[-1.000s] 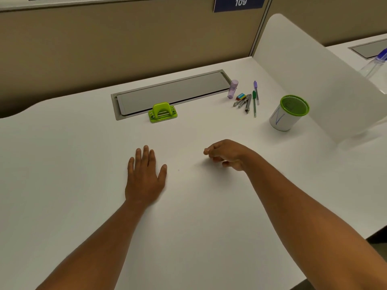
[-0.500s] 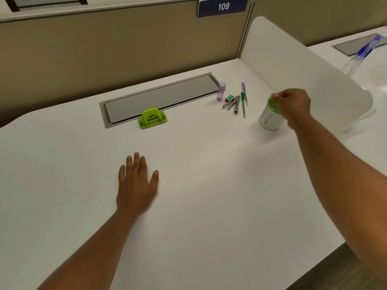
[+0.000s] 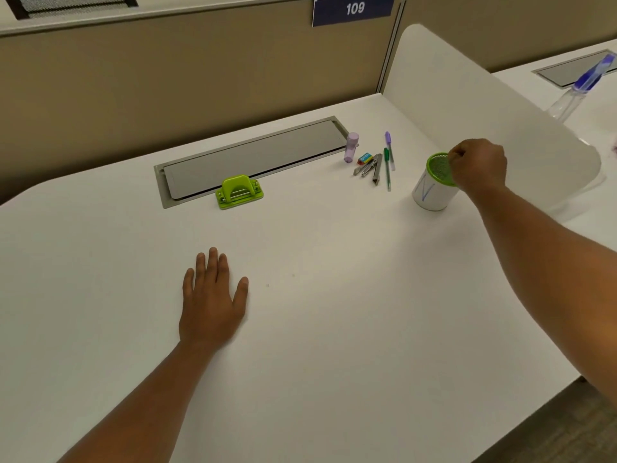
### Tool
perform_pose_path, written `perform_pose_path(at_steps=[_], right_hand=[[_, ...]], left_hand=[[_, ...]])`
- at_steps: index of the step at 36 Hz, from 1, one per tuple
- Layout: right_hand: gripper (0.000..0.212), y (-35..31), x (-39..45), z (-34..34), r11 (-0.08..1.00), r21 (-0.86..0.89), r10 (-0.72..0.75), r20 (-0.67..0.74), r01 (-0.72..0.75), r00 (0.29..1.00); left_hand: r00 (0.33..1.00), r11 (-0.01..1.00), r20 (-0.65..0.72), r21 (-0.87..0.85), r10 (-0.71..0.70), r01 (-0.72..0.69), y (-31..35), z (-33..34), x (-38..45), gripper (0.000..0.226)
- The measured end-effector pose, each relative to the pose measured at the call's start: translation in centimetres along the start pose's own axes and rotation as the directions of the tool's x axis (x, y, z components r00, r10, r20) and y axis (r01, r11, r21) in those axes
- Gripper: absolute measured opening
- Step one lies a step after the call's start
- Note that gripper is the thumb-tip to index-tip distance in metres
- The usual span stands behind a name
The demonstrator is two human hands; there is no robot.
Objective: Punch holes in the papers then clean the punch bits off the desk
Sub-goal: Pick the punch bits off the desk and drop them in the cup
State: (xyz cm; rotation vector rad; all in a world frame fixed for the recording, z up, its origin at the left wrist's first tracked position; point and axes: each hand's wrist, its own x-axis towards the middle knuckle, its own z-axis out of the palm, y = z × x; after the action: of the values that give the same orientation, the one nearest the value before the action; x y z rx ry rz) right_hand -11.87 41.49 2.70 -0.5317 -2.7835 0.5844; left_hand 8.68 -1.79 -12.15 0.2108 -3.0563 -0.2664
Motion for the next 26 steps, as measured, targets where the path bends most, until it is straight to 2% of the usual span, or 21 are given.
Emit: perform_pose_path(at_steps=[6,10,13,16,19,22,26], right_hand=[[0.033,-0.8,-0.4,-0.1,0.993,-0.114,-0.027,0.050,0.033,0.998],[0.026,-2.8,-2.9,0.9,0.982,-0.032,-0.188,-0.033,0.187,0.982],[0.020,-5.5,-7.4,3.2,0.925,0.063,-0.379,0.087,0.375,0.921],[0.019,-7.9,-13.0,6.2,0.856,0.149,-0.516,0.226,0.494,0.826],[0.017,-9.4,-17.9,8.9,0.837,0.257,-0.546,0.353,0.482,0.760],[0.019,-10.3,-21.5,10.9,0.854,0.289,-0.519,0.458,0.431,0.722],[0.020,-11.2,-24.4,12.4,0.857,0.264,-0.515,0.488,0.443,0.705]], left_hand=[[1.000,1.000,-0.008,-0.005,0.000,-0.001,0.1,-0.1,0.2,0.073],[1.000,1.000,-0.001,-0.003,0.005,-0.005,0.3,-0.1,0.1,0.074],[1.000,1.000,0.009,-0.010,0.002,-0.002,0.3,-0.1,0.1,0.074],[1.000,1.000,0.016,-0.011,-0.007,0.007,0.2,-0.1,0.1,0.074],[1.000,1.000,0.017,-0.018,-0.002,0.003,0.2,-0.2,0.2,0.074],[1.000,1.000,0.020,-0.020,0.000,0.000,0.3,-0.2,0.1,0.075],[1.000,1.000,0.011,-0.020,0.003,-0.003,0.2,-0.3,0.2,0.075]])
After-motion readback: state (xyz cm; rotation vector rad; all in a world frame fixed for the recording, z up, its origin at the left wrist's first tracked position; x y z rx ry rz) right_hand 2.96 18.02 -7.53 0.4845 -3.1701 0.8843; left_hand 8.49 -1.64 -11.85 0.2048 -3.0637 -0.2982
